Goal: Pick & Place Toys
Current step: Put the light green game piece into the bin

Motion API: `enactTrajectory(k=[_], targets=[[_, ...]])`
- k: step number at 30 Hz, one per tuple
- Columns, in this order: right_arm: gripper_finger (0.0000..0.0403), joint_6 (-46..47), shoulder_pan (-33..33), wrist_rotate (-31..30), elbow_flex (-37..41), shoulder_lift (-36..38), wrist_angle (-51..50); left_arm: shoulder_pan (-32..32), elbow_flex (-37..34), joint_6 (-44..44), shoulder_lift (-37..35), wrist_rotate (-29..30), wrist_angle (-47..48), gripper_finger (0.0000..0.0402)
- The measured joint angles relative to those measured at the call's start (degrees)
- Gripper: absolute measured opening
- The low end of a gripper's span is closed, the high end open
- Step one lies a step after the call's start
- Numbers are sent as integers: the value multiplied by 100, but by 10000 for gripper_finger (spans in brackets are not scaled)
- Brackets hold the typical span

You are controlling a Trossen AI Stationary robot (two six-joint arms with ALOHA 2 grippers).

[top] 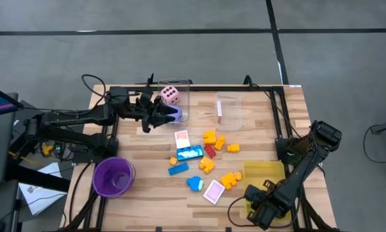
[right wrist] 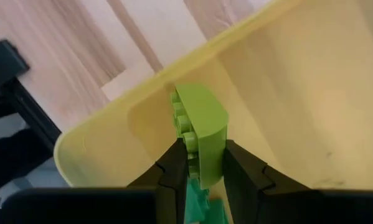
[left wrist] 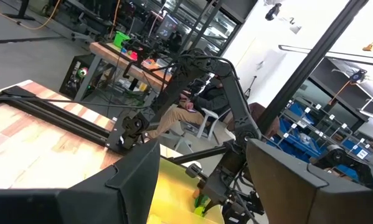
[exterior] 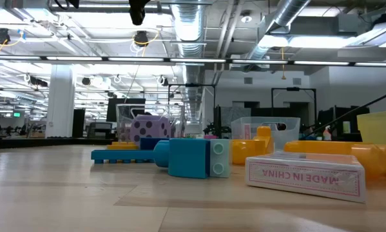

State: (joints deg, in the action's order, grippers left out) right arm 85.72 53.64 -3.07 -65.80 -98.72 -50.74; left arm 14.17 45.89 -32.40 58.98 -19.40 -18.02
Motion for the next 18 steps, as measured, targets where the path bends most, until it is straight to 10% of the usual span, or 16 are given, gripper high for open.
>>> enactTrajectory(k=[18], targets=[[71,-260,308,2,-120,0,-95,2,0,24,0,177,2,236]])
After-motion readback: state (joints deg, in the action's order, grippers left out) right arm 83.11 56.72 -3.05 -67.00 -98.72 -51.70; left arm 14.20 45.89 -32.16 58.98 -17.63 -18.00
